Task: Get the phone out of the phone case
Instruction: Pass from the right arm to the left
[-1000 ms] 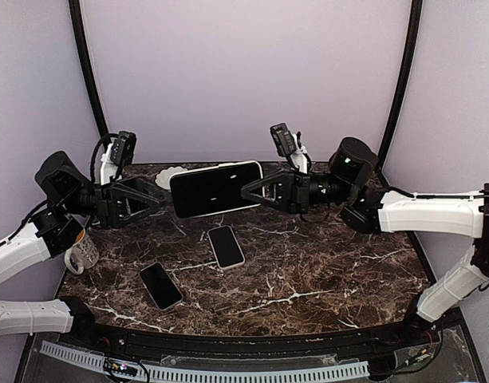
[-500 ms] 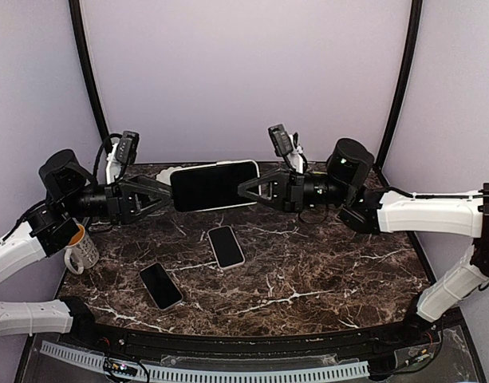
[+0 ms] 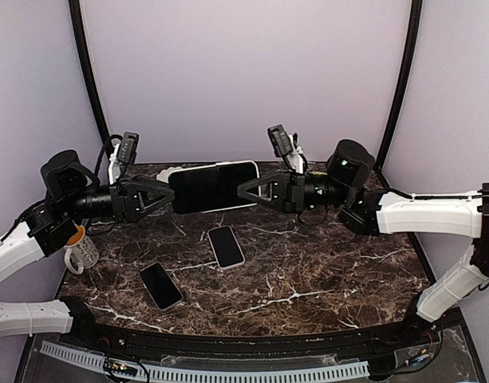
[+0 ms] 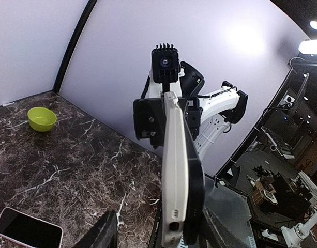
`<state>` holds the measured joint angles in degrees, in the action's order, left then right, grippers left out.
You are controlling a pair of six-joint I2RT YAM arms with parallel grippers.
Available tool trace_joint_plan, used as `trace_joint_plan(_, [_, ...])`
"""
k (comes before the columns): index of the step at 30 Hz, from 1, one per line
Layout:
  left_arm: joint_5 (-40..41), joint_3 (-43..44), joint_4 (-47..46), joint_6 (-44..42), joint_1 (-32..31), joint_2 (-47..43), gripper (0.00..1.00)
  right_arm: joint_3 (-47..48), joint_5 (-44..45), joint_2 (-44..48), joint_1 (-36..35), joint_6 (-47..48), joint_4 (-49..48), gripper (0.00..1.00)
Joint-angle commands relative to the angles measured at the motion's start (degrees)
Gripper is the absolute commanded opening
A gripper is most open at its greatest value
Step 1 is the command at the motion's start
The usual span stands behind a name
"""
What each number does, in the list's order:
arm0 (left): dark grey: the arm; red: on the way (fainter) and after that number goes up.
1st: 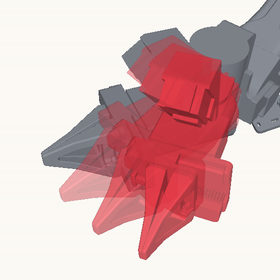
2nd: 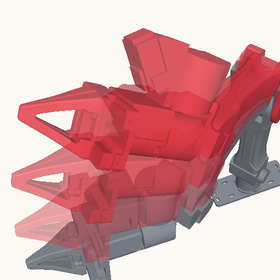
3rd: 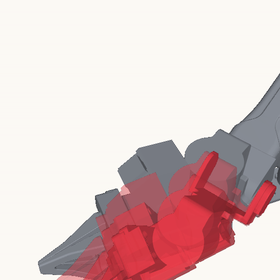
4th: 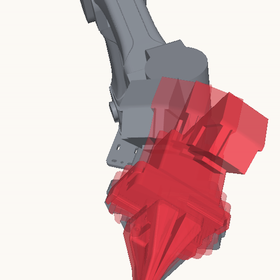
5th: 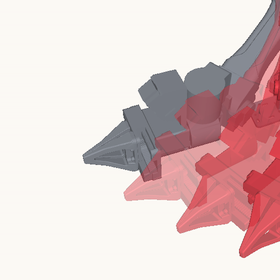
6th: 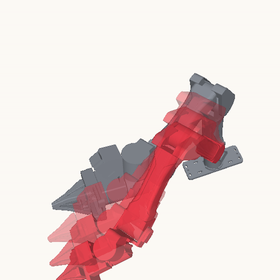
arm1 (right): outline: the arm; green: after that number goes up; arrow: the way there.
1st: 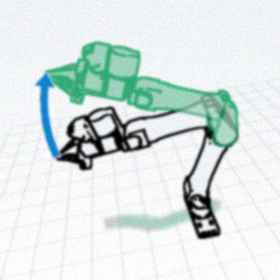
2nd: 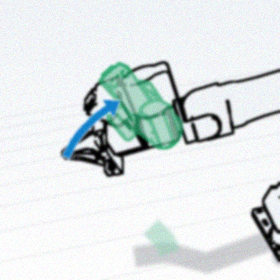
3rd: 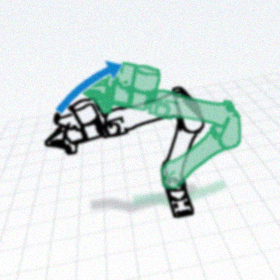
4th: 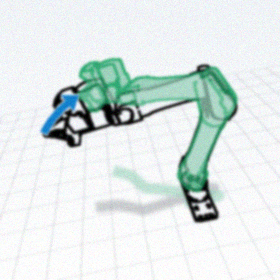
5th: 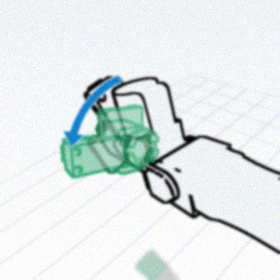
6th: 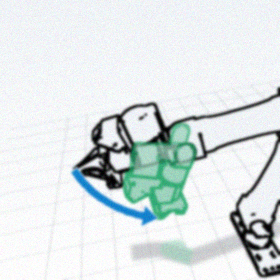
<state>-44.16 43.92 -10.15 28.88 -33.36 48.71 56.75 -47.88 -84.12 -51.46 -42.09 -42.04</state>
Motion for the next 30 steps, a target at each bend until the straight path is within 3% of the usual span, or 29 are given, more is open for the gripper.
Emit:
trace_joint_plan(1, [0.69,0.40,0.16,-0.14,0.41,0.00,0.55,2.09,-0.20,1.66,-2.06,3.16,-1.95,0.00])
trace_joint_plan(6, [1.19,2.09,4.48,-2.94,0.42,-3.73,0.57,3.76,11.05,3.79,-1.83,13.88,13.37,0.00])
trace_joint_plan(10, [4.27,4.32,12.76,-7.31,0.41,-6.10,0.58,1.58,15.34,6.39,-1.45,20.69,16.39,0.00])
trace_joint_plan(21, [-0.37,5.41,28.32,-24.09,0.34,-8.07,0.58,-5.74,21.17,13.83,-2.70,49.75,20.47,0.00])
trace_joint_plan(26, [-0.92,3.08,27.67,-31.76,0.24,-9.93,0.53,-1.77,17.05,11.88,-2.83,58.81,28.96,0.00])
trace_joint_plan(30, [-3.62,-3.24,21.04,-38.80,-0.19,-13.93,0.42,-0.76,14.30,11.17,-4.24,67.51,31.63,0.00])
